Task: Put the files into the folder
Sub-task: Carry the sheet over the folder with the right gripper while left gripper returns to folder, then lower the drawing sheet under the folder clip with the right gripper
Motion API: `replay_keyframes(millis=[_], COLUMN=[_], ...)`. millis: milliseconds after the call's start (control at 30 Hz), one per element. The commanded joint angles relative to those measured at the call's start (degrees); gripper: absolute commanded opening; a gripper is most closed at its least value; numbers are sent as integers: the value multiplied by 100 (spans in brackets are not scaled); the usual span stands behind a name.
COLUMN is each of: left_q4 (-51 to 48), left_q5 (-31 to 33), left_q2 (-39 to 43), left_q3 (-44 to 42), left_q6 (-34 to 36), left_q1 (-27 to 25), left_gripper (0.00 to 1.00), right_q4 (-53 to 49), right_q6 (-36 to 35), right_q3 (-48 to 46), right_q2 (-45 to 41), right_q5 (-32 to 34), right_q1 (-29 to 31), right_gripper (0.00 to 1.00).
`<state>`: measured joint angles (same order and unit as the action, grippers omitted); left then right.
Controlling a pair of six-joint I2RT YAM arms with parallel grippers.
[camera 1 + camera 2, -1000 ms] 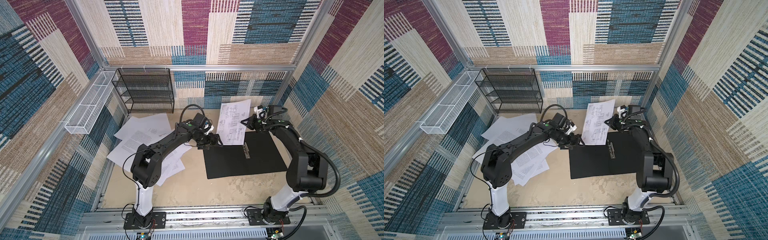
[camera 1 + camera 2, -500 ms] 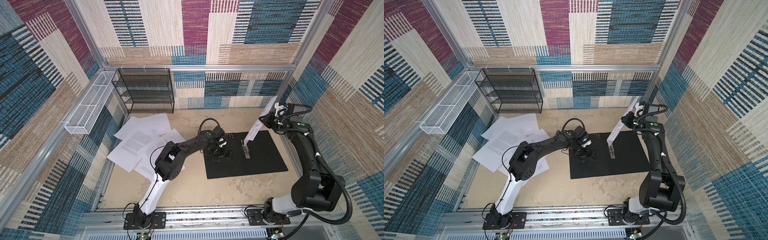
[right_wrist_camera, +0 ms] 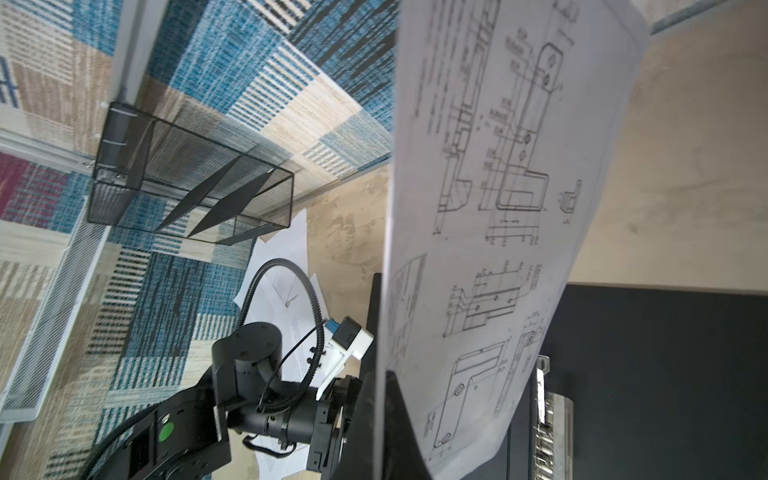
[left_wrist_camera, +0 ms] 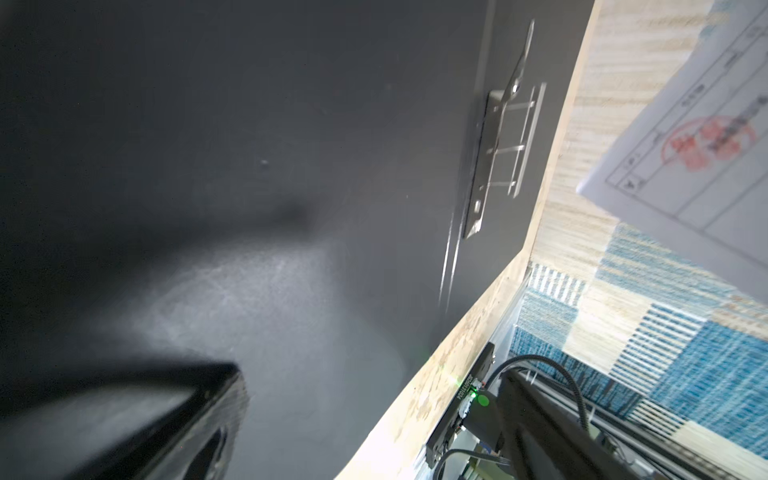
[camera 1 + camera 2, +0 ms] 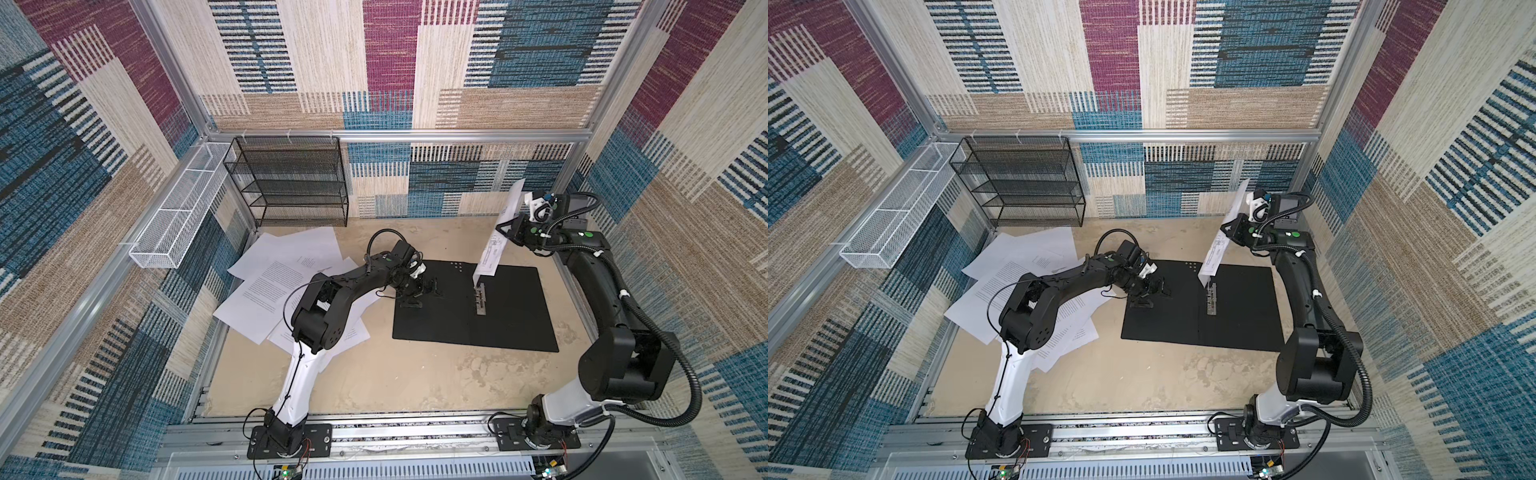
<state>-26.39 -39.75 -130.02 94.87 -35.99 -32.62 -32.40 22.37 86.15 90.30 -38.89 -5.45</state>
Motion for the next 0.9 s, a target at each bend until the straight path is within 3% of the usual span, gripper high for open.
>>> replay_keyframes(millis=[0, 133, 200, 367, 500, 633, 867], left_q4=[-1437, -1404, -1425, -1557, -1714, -1823, -1828], left_q5=[2136, 2076, 2044, 1981, 1922, 1989, 1997], left_q2=[-176, -56, -14, -56, -153, -134, -159], left_q3=[-566, -805, -819, -756, -663, -589, -584], left_q6=[97, 194, 226, 293, 413, 533, 593], left_q1=[327, 630, 685, 687, 687, 687, 708], left_gripper=[100, 100, 100, 100, 99, 99, 99], right_q4=[134, -536, -775, -1215, -970, -1209, -1426], right_q6=[-45, -308, -437, -896, -1085, -1270, -1527], right_q3=[176, 157, -312, -1696, -2345, -2157, -1697], right_q2=[33, -189, -402, -571, -245, 393, 1139], right_q5=[-688, -248, -95, 1864, 2325, 3525, 4345], right_q1=[53, -160, -494, -777, -789, -766, -596], right_gripper=[0, 0, 0, 0, 0, 0, 0])
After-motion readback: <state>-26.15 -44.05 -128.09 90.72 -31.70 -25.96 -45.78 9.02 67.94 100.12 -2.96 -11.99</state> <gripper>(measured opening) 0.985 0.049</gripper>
